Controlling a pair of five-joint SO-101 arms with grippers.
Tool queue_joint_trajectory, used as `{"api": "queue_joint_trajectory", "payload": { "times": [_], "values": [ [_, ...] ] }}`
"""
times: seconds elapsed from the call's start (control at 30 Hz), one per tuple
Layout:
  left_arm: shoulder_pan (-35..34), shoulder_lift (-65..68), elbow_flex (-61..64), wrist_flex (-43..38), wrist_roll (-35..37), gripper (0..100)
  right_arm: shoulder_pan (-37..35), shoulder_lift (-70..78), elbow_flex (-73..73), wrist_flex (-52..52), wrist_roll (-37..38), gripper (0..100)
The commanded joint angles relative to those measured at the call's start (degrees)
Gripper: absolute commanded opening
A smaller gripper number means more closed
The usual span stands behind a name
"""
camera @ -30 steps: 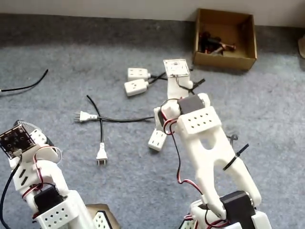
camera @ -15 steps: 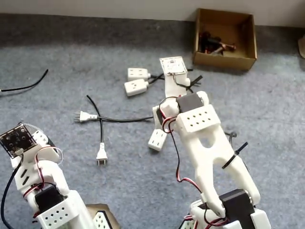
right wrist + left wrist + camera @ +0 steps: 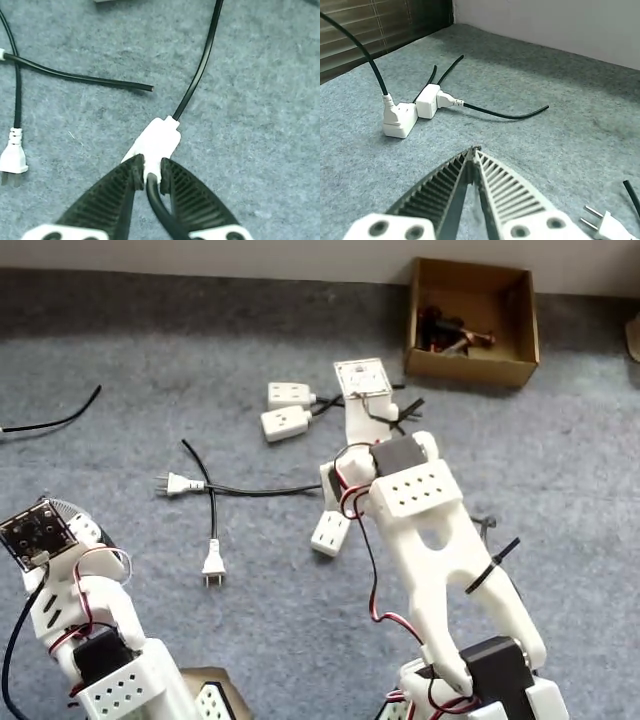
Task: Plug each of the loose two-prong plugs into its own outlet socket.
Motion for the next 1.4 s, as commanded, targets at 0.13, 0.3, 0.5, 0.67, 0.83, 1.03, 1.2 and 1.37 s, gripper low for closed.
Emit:
{"api": "queue_joint_trajectory", "payload": {
  "times": [0.13, 0.3, 0.5, 0.67, 0.83, 1.03, 1.2, 1.37],
  "values": [
    [-0.5, -0.8, -0.7, -0.3, 0.6, 1, -0.7, -0.3, 0.7, -2.7, 1.1, 0.5],
    [-0.5, -0.8, -0.7, -0.3, 0.6, 1, -0.6, -0.3, 1.9, -2.8, 1.1, 0.5],
    [-0.5, -0.8, -0.7, -0.3, 0.6, 1, -0.5, -0.4, 3.0, -2.6, -1.2, 0.5],
    [-0.5, -0.8, -0.7, -0.3, 0.6, 1, -0.5, -0.4, 3.0, -2.7, -2.5, 0.5],
    [-0.5, -0.8, -0.7, -0.3, 0.6, 1, -0.2, -0.3, 3.0, -2.9, -6.0, 0.5],
    [-0.5, -0.8, -0.7, -0.3, 0.6, 1, 1.3, -0.2, 3.2, -3.9, -6.2, 0.5],
    [-0.5, -0.8, -0.7, -0.3, 0.6, 1, 1.3, -0.1, 3.2, -4.0, -7.1, 0.5],
    [-0.5, -0.8, -0.7, -0.3, 0.6, 1, 1.4, -0.1, 3.3, -4.0, -7.9, 0.5]
  ]
}}
